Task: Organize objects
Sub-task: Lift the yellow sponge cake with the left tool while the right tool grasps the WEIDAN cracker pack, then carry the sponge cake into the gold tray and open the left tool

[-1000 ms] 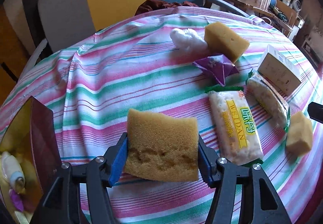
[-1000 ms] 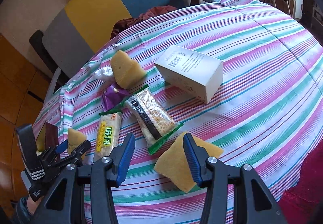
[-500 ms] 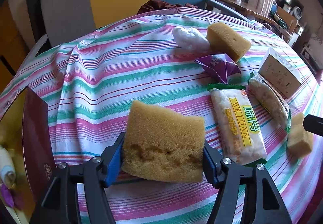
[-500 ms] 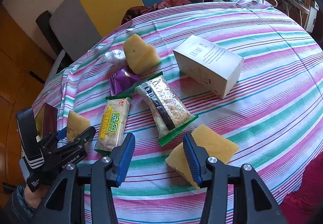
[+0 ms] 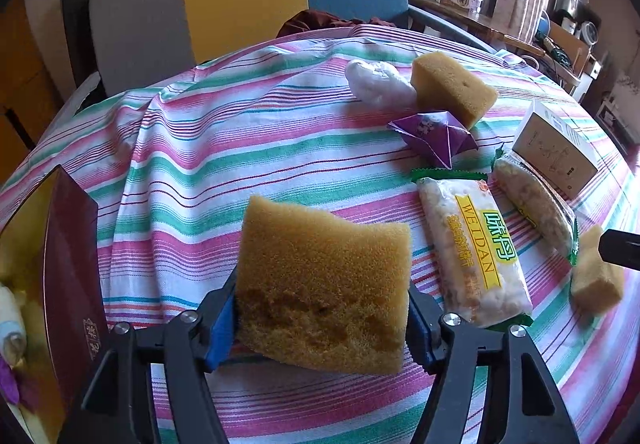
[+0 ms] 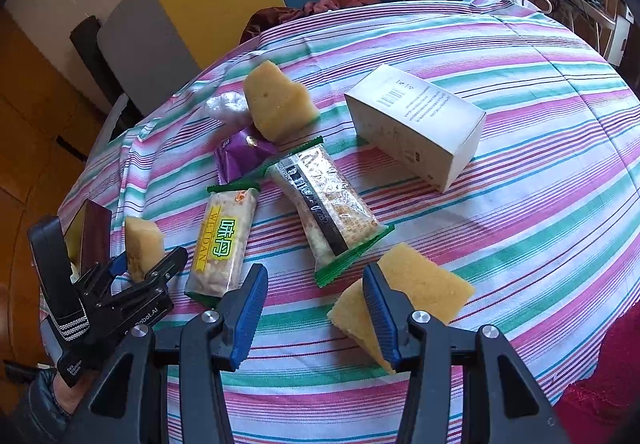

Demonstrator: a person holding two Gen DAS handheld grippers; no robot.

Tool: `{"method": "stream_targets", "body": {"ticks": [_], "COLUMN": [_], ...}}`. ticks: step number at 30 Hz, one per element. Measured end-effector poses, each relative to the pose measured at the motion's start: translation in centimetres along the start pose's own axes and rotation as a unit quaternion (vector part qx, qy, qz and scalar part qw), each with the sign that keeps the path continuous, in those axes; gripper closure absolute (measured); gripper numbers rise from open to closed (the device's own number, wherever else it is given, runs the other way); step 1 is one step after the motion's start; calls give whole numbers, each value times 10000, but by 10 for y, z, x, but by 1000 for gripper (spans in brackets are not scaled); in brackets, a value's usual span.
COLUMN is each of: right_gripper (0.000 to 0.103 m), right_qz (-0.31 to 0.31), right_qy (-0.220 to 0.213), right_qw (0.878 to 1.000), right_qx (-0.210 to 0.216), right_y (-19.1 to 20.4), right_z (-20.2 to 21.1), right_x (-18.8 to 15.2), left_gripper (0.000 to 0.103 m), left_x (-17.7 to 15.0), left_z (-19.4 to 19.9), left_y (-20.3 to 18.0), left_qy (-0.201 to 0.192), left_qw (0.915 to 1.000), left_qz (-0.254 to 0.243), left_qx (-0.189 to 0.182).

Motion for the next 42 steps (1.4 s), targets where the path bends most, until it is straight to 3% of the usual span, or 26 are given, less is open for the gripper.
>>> {"method": "stream_targets", "body": {"ticks": [12, 18, 26, 33, 38, 42], "right_gripper": [53, 53, 51, 50, 51, 54], "right_qz": [138, 409, 651, 452, 613, 1107], "right_qy": [-3, 138, 397, 569, 469, 307], "right_qw": [9998, 9990, 9971, 9965, 9963, 9914], "right_qx": [-152, -121, -28, -425, -381, -631], "right_y": [4, 29, 86, 88, 89, 92], "right_z": [-2, -2, -39, -84, -90, -91], "right_x": [-2, -10, -11, -8, -6, -12], "left_gripper": [37, 44, 44, 43, 43, 43], "left_x": [-1, -8, -17, -39, -61, -89], "left_z": [1, 15, 75, 126, 156, 176], "left_y": [1, 8, 16, 34, 65, 111], "left_qy": [-8, 65, -410, -609, -717, -729], "left_qw": [10000, 9999, 9985, 9965, 9946, 9906], "left_qz": [-22, 116, 277, 445, 690, 1155], "left_qx": [26, 23, -242, -373, -291, -70]}}
Point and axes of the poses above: each gripper's, at about its wrist camera, not at the fingertips, and z roughly against the way its jaws point, y to its left, x to its top, the point moved 8 cm from there along -z, roughly the way its jaws point, and after that the axes turned 11 degrees about -z, right-handed, at the moved point
